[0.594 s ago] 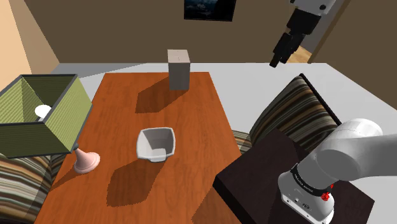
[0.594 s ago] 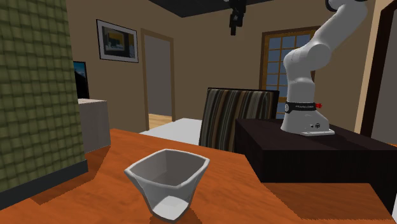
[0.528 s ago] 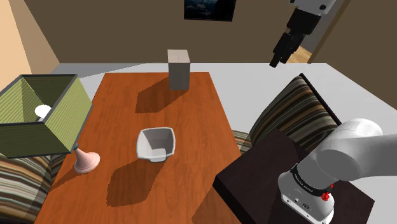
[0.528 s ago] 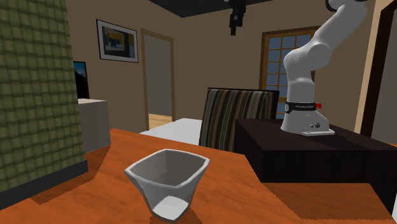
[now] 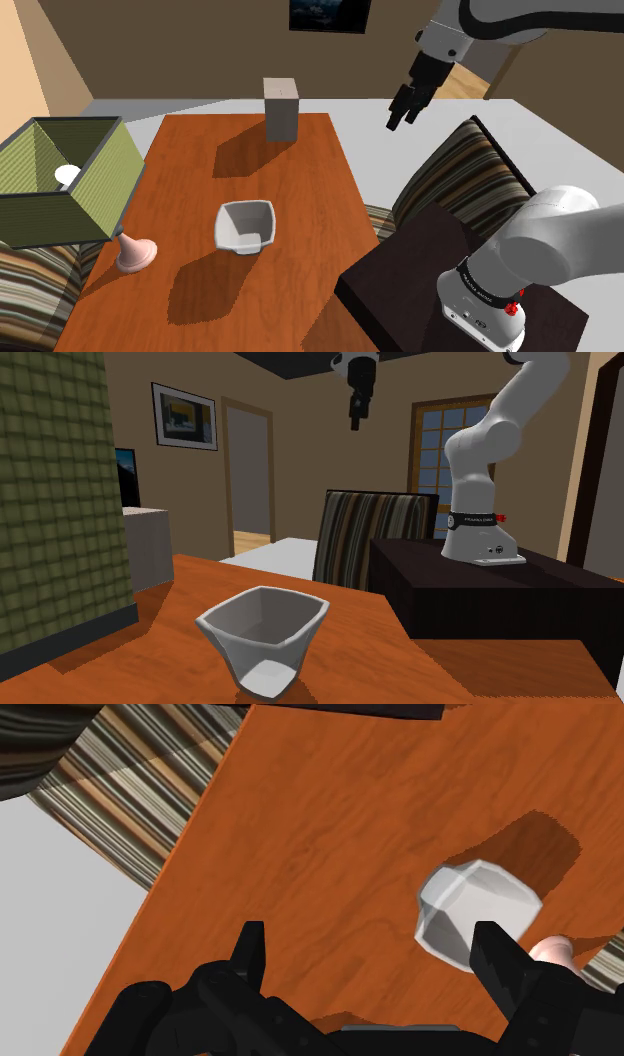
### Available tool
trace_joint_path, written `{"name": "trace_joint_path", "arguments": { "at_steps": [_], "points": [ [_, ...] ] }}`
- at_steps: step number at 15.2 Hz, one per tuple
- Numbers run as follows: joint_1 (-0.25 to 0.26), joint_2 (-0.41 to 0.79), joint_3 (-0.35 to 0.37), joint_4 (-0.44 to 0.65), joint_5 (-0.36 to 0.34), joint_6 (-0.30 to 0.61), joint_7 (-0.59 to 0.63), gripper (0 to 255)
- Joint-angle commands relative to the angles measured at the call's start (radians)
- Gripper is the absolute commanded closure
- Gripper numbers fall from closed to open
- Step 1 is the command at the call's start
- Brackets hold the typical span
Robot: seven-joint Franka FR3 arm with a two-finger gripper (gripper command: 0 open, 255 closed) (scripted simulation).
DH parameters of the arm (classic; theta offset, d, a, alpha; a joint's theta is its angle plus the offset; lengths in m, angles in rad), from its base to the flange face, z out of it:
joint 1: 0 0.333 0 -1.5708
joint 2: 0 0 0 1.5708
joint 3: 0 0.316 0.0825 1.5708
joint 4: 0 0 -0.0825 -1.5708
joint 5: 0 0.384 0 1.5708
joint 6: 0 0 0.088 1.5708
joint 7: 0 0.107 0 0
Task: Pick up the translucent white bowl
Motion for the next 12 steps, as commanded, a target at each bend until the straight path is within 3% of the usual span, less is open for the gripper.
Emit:
{"name": "trace_joint_path", "arguments": {
  "at_steps": [1,12],
  "points": [
    [0.011,0.039,0.015,-0.027,0.022,0.071,0.009,0],
    [0.086,0.351,0.104,-0.072,0.152,0.455,0.041,0]
  ]
}}
